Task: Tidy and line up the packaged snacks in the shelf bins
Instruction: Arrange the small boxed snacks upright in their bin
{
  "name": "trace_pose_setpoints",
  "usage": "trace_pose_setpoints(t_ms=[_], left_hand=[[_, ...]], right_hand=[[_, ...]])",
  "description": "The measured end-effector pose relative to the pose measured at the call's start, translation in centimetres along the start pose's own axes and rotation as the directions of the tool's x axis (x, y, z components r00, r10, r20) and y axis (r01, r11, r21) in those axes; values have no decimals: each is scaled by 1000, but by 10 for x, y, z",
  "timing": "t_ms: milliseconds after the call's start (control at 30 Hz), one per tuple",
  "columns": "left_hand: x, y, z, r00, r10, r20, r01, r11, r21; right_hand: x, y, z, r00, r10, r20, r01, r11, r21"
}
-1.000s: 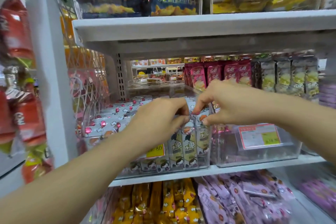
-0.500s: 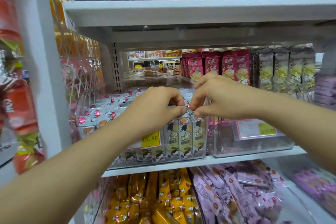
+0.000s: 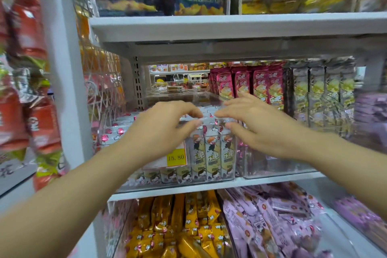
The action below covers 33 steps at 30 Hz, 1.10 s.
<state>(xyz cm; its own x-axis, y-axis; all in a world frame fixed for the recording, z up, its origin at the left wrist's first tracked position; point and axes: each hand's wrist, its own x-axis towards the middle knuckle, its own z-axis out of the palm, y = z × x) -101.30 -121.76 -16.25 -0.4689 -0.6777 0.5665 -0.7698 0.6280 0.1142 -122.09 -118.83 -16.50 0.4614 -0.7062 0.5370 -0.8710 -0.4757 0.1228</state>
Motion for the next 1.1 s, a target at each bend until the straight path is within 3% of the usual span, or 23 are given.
trace_pose_setpoints(t_ms=[67,200,367,767,833,900,1000,1100], left_hand=[[-16,-13,-6,1000,-28,4,28,998,58],[-41,-32,-7,976,-110,187,64,970,236],[-46,-35,-1,965,-145,219,74,950,303],[-32,-32,-10,895,-195,401,81,956,282],[-35,-35,-7,923,-178,342,85,959,271],[-45,-39,1,979,-116,165,61,950,305],[-64,-44,9,994,38,-103,-8,961,278],[-73,-51,14,977,96,-192,-43,965,259]], right_hand=[[-6,-11,9,998,-68,-15,66,994,-87],[-4,-27,18,973,-23,231,90,954,-285],[13,-41,15,929,61,365,51,957,-287],[19,-40,11,940,83,330,-15,979,-203],[12,-44,17,981,51,187,-16,983,-183],[4,-54,23,998,-35,49,41,990,-133],[3,-64,31,992,-103,67,109,990,-93],[10,-62,36,994,-42,105,54,991,-123]])
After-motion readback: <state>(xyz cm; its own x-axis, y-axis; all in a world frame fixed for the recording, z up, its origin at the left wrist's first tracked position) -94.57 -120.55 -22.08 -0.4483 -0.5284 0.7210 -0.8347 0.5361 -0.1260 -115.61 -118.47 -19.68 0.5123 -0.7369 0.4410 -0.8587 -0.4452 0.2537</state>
